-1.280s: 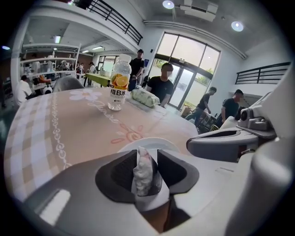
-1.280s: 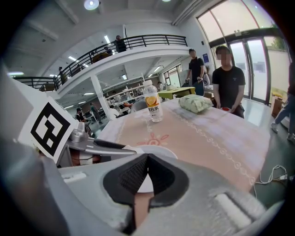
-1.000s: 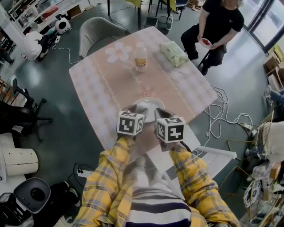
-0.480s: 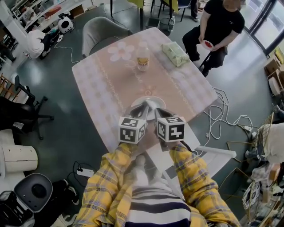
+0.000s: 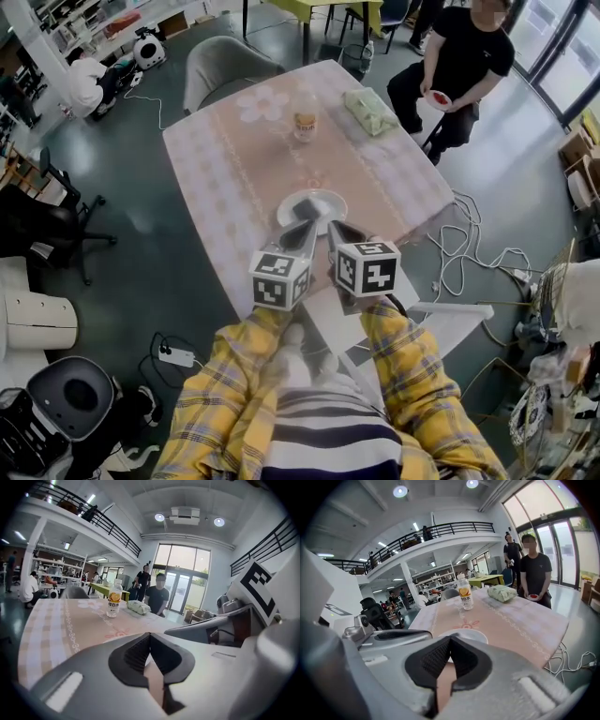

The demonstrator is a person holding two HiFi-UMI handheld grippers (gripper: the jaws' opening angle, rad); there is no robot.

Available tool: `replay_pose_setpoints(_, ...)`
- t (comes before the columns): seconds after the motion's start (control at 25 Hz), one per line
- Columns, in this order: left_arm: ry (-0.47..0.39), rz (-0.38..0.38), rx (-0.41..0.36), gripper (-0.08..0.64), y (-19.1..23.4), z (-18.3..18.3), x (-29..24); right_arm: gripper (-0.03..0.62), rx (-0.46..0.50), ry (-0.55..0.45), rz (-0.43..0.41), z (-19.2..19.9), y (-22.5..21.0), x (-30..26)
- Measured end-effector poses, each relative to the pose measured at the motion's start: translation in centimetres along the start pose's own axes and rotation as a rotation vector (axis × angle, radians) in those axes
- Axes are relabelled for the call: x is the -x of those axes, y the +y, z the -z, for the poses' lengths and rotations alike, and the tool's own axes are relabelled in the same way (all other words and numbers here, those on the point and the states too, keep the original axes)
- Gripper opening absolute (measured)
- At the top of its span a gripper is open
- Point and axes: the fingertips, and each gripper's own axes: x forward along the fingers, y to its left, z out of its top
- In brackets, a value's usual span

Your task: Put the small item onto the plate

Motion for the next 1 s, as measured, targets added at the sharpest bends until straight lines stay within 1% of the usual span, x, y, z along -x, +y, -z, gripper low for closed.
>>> replay_pose_setpoints(0.2, -0.021, -0.011, -0.006, 0.003, -1.7, 0.0, 2.2, -0.003, 0.031, -0.028, -0.004, 0.0, 0.9, 2.6)
replay_pose_setpoints(0.48, -0.062, 0.003, 0.011, 0.003, -5.0, 0.2, 4.8, -0.003, 0.058, -0.036, -0.019, 1.7, 1.7, 6.3)
replay_pose_setpoints(0.76, -0.094, 0.005, -0.007, 0.003, -8.8, 0.6, 7.2, -0.003, 0.055, -0.094, -0.04, 2.4, 2.2, 10.7)
replay_pose_setpoints(1.0, -0.102, -0.005, 0.011, 0.003, -10.5, 1.6, 9.1, -0.003, 0.046, -0.127, -0.059, 3.6, 2.6, 13.6)
